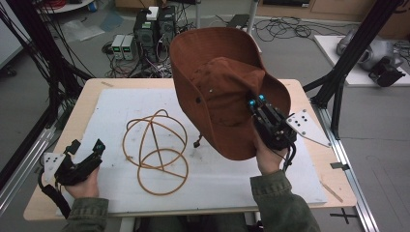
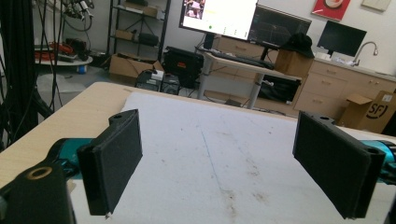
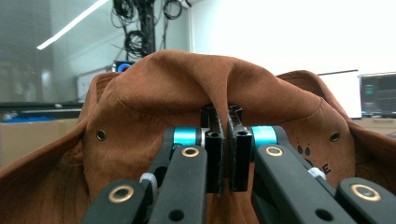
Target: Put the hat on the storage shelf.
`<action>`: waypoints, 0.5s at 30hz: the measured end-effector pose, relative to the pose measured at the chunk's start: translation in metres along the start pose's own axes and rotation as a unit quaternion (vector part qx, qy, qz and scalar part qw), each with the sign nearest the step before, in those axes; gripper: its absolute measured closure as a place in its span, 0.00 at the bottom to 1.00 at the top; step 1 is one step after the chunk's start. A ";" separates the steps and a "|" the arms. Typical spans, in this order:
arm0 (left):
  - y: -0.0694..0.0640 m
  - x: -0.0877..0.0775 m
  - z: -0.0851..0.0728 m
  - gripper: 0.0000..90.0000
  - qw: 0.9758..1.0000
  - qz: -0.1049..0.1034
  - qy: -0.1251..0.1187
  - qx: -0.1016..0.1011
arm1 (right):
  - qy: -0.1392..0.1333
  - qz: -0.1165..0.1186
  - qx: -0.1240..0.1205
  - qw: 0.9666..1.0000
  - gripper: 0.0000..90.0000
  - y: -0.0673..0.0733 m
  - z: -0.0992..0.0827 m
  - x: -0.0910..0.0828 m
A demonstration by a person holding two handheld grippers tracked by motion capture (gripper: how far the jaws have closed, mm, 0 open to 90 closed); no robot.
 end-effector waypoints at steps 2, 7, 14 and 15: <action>0.000 0.000 0.000 0.18 1.000 0.001 0.000 -0.001 | -0.002 0.014 0.012 1.000 0.98 0.005 0.001 0.004; 0.001 0.000 0.001 0.18 1.000 0.000 -0.002 -0.004 | -0.004 0.043 0.042 0.998 0.98 0.014 0.002 0.012; 0.003 -0.001 0.001 0.18 1.000 0.002 -0.003 -0.004 | -0.005 0.098 0.046 0.994 0.98 0.031 -0.002 0.019; 0.003 -0.001 0.001 0.18 1.000 0.001 -0.002 -0.004 | -0.005 0.098 0.046 0.994 0.98 0.031 -0.002 0.019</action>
Point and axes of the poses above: each handheld gripper's, and its own axes: x roughly forward along the jaws, z roughly out of its top, y roughly to its left, the point moved 10 cm from there along x, roughly forward along the jaws, and after that the axes turned 6 degrees about -y, right-handed, at the moved point
